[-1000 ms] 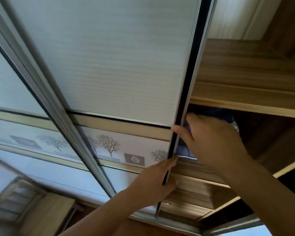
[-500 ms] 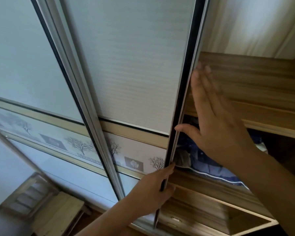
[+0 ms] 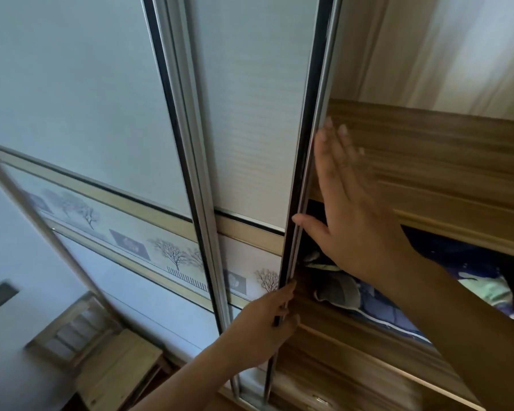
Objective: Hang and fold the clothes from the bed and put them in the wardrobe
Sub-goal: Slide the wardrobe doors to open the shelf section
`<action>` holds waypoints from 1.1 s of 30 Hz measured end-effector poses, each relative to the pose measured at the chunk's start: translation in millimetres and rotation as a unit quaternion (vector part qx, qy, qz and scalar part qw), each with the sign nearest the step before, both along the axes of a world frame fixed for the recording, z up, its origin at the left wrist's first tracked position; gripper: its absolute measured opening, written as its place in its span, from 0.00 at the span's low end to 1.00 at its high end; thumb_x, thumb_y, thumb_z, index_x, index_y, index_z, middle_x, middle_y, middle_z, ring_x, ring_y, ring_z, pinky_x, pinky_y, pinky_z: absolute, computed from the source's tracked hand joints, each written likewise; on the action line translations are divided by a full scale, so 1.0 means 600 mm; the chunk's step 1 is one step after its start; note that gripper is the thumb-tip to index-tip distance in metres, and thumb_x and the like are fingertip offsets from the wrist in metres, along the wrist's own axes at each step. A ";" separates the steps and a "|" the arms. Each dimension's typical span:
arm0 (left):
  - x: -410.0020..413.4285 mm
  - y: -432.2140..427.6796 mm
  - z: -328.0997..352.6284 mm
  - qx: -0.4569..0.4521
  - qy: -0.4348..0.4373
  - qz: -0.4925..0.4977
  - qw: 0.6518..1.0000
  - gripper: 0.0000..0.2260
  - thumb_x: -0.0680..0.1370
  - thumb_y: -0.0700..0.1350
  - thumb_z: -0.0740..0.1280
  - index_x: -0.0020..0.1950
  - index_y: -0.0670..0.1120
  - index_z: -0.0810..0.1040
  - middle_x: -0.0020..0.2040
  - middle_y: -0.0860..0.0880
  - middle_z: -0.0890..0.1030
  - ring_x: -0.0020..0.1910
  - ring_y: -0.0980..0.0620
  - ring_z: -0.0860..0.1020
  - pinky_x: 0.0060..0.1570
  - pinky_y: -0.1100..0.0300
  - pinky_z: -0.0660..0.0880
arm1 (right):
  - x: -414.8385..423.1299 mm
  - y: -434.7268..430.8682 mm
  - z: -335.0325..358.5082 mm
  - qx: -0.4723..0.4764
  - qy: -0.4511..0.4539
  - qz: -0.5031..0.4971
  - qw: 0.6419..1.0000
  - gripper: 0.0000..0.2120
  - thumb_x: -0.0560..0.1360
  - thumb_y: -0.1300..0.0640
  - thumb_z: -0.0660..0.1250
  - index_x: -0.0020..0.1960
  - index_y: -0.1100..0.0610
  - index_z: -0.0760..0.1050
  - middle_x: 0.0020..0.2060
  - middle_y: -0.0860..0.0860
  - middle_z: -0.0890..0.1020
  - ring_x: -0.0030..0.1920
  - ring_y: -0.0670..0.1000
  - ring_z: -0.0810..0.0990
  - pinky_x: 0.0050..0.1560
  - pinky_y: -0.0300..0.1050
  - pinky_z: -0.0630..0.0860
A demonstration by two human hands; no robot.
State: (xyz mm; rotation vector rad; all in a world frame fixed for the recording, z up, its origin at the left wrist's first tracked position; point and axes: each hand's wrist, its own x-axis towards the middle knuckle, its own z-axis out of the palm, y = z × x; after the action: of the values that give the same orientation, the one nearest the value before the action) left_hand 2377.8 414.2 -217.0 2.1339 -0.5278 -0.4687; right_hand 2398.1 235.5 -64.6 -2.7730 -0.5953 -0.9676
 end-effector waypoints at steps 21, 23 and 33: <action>0.027 0.076 0.029 0.050 -0.051 0.051 0.996 0.26 0.82 0.53 0.62 0.77 0.66 0.57 0.66 0.60 0.75 0.54 0.59 0.81 0.58 0.55 0.79 | 0.022 0.081 0.017 -0.039 0.125 0.065 0.989 0.40 0.81 0.53 0.65 0.82 0.53 0.42 0.82 0.50 0.43 0.81 0.50 0.41 0.80 0.53 0.51; 0.025 0.083 0.031 0.067 -0.051 0.048 0.995 0.22 0.82 0.53 0.63 0.74 0.66 0.61 0.63 0.64 0.75 0.57 0.59 0.80 0.59 0.55 0.78 | 0.003 0.077 0.012 -0.020 0.155 0.074 0.985 0.35 0.82 0.50 0.63 0.82 0.51 0.49 0.82 0.49 0.49 0.81 0.49 0.48 0.78 0.46 0.53; 0.006 0.075 0.045 0.215 -0.135 -0.031 0.967 0.14 0.81 0.56 0.61 0.67 0.61 0.73 0.55 0.58 0.80 0.48 0.58 0.80 0.50 0.59 0.78 | -0.108 -0.072 -0.104 -0.007 0.387 -0.066 0.920 0.18 0.78 0.36 0.59 0.66 0.36 0.71 0.58 0.35 0.77 0.58 0.41 0.77 0.56 0.43 0.75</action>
State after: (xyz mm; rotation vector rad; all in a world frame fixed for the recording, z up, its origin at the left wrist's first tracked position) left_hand 2381.1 459.3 -190.3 2.6261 -0.6970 -0.3499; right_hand 2333.4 192.0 -126.8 -2.8912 -0.2805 0.1698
